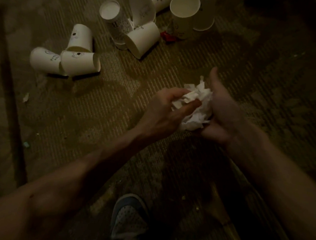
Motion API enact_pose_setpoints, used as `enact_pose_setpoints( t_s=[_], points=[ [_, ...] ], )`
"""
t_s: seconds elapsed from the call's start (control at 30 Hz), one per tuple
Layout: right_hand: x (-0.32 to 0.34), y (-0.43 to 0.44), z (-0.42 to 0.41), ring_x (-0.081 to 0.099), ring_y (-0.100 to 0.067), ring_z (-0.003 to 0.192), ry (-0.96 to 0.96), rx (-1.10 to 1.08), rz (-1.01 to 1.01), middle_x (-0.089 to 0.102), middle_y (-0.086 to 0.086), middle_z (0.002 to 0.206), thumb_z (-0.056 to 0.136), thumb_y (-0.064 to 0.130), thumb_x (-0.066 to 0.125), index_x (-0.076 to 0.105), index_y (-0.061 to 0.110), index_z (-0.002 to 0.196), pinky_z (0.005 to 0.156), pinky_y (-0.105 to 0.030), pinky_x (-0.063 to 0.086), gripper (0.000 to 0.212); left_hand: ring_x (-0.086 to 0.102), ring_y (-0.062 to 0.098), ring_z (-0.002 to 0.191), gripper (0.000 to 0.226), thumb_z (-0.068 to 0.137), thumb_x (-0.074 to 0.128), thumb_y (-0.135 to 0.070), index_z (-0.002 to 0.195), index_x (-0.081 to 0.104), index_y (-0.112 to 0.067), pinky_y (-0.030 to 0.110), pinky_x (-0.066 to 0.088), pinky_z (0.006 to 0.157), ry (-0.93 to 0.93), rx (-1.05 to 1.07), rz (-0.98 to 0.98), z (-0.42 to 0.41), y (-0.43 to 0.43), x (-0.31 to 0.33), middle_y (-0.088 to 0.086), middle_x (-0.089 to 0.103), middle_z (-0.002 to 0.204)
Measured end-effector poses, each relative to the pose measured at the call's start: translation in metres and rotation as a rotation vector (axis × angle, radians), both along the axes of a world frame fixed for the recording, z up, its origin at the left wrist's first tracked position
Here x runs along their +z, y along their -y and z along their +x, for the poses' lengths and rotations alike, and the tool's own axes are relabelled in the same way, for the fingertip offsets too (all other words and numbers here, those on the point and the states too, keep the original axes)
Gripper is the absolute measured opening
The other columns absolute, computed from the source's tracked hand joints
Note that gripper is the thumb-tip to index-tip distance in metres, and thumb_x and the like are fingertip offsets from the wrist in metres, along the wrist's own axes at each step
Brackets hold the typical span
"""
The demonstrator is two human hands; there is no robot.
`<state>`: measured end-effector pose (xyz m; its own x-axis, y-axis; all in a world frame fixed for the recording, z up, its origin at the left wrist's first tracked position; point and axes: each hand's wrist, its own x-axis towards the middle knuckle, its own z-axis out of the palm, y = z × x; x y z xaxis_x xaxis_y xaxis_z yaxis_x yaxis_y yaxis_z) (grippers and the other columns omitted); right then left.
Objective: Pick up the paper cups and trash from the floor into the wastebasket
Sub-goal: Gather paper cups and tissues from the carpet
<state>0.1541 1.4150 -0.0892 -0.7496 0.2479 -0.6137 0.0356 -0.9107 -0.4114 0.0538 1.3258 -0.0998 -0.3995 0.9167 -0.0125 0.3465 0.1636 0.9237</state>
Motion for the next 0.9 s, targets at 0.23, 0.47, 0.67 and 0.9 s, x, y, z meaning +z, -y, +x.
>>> enact_pose_setpoints(
  t_s=[0.23, 0.47, 0.67, 0.9],
  points=[
    [0.001, 0.004, 0.003, 0.072, -0.020, 0.082, 0.042, -0.007, 0.011, 0.073, -0.012, 0.097, 0.102, 0.046, 0.039, 0.066, 0.007, 0.109, 0.066, -0.027, 0.060, 0.048, 0.045, 0.013, 0.113, 0.018, 0.082, 0.063, -0.051, 0.098, 0.062, -0.042, 0.017, 0.037, 0.090, -0.154, -0.134, -0.137, -0.007, -0.003, -0.003, -0.009, 0.048, 0.110],
    [-0.005, 0.005, -0.007, 0.073, -0.011, 0.067, 0.044, -0.042, 0.017, 0.075, -0.004, 0.078, 0.106, 0.022, 0.039, 0.074, 0.013, 0.096, 0.052, -0.020, 0.055, 0.037, 0.048, 0.009, 0.111, 0.066, 0.075, 0.055, -0.064, 0.130, 0.042, -0.029, 0.017, 0.044, 0.089, -0.153, -0.107, -0.086, -0.012, 0.000, -0.003, -0.025, 0.043, 0.114],
    [-0.010, -0.003, -0.038, 0.068, -0.006, 0.066, 0.234, -0.059, 0.147, 0.070, -0.002, 0.080, 0.103, 0.029, 0.048, 0.060, 0.011, 0.104, 0.060, -0.023, 0.056, 0.022, 0.049, 0.014, 0.113, 0.053, 0.092, 0.055, -0.055, 0.130, 0.050, -0.018, 0.029, 0.045, 0.092, -0.387, 0.181, -0.131, -0.082, -0.030, -0.003, 0.005, 0.052, 0.126],
    [-0.028, -0.009, -0.050, 0.066, 0.003, 0.055, 0.326, -0.082, 0.201, 0.070, 0.007, 0.065, 0.099, 0.026, 0.055, 0.059, 0.012, 0.095, 0.045, -0.017, 0.050, 0.015, 0.032, 0.036, 0.138, 0.079, 0.091, 0.056, -0.059, 0.153, 0.025, -0.021, 0.051, 0.032, 0.109, -0.839, 0.012, -0.512, -0.169, -0.076, -0.019, 0.014, 0.033, 0.155]
  ],
)
